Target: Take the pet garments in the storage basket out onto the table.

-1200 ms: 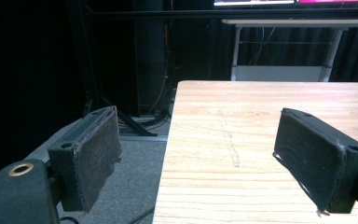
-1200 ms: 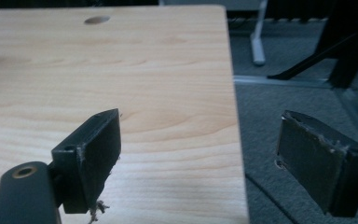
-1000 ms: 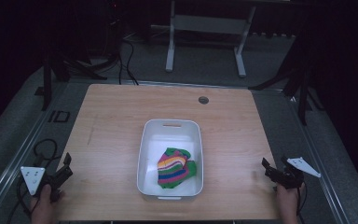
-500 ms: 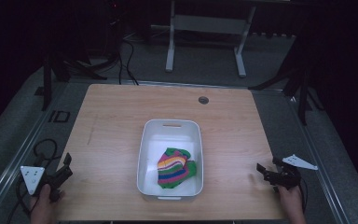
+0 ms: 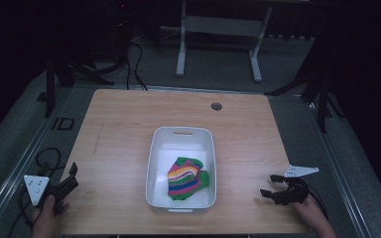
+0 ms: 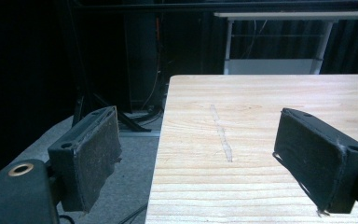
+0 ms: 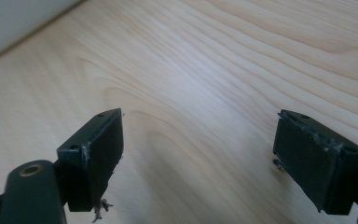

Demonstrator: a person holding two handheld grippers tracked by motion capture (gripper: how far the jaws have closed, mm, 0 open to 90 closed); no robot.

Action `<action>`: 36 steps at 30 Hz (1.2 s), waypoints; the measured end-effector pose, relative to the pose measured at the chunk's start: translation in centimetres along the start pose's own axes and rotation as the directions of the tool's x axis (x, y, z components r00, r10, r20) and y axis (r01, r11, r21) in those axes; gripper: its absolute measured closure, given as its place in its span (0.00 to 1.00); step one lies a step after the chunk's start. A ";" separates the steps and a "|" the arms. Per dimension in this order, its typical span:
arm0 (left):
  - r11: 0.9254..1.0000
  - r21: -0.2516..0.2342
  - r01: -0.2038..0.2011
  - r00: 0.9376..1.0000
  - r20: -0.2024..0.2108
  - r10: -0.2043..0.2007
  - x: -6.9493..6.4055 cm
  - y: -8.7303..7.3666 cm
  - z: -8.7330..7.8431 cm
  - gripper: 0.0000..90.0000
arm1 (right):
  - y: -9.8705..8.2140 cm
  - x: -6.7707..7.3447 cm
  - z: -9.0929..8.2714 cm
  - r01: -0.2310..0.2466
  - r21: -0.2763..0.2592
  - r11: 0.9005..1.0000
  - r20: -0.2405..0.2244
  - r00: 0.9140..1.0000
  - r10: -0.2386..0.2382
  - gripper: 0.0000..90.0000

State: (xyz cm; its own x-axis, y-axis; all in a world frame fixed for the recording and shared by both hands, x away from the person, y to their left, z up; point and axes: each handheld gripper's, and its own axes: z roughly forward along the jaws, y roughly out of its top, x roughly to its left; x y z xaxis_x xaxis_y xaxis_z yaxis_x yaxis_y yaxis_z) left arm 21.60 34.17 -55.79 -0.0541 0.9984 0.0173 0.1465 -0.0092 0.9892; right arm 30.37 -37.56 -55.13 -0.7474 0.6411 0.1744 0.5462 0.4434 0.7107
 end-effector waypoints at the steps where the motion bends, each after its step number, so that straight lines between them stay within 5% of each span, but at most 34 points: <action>1: 1.000 0.001 0.001 1.000 0.002 -0.001 0.0 0.0 0.0 0.16 | 0.2 0.2 0.0 -0.005 0.005 1.000 -0.018 1.000 0.005 0.17; 11: 1.000 0.000 0.011 1.000 0.008 -0.011 0.2 0.0 0.0 0.16 | 2.5 1.1 0.4 0.064 0.057 0.996 -0.080 0.995 -0.060 0.16; 12: 1.000 0.002 0.010 1.000 0.010 -0.010 0.2 0.0 0.0 0.16 | 3.4 1.8 0.7 0.135 0.100 0.986 -0.081 0.989 -0.127 0.15; 22: 1.000 0.003 0.003 1.000 0.016 -0.003 0.1 0.0 0.0 0.16 | 6.0 3.5 1.7 0.202 0.132 0.970 -0.142 0.973 -0.183 0.15; 36: 1.000 0.005 -0.003 1.000 0.016 0.003 0.0 0.0 0.1 0.16 | 12.1 6.5 2.0 0.308 0.119 0.944 -0.224 0.935 -0.277 0.16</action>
State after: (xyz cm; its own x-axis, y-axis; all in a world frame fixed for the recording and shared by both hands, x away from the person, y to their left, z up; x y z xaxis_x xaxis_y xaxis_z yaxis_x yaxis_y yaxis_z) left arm 21.68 34.20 -55.78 -0.0384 0.9991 0.0175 0.1514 -0.0115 0.9884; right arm 32.86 -26.77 -46.76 -0.9342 0.3362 0.1190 0.3305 0.6906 0.6433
